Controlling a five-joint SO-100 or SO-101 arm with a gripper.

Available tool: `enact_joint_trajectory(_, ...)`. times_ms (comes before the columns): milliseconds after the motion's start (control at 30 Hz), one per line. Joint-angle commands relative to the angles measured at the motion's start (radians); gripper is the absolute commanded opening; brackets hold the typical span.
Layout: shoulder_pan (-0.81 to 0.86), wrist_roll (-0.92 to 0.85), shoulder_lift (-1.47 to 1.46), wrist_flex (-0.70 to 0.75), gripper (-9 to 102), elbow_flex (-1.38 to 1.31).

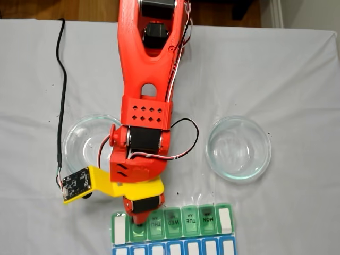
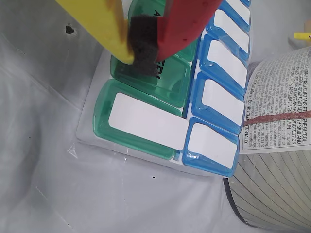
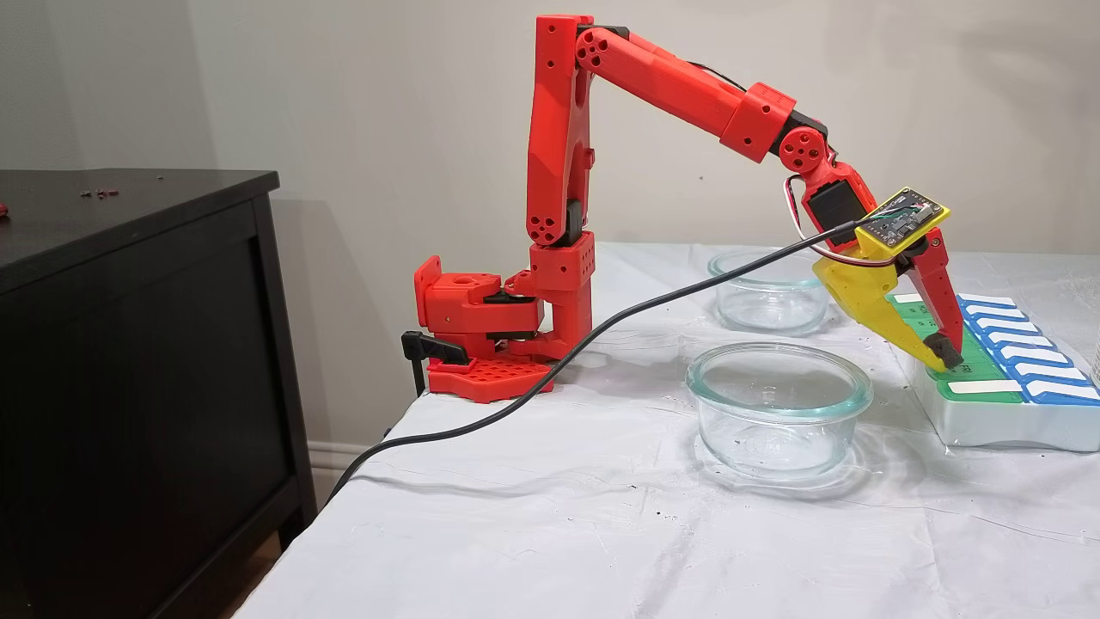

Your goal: Sort medicines into box.

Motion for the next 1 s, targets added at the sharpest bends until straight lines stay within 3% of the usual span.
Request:
enact_joint_trajectory(0, 0.012, 0.026, 0.133, -0.058, 0, 0.043)
enact_joint_trajectory(233, 0.049, 0.114, 0.449, -0.115, 0, 0.104)
enact_joint_trajectory(700, -0.075, -0.035, 1.365, 0.446, 0, 0.548)
enact_joint_trajectory(967, -0.120, -0.060, 1.394, 0.546, 0, 0.701)
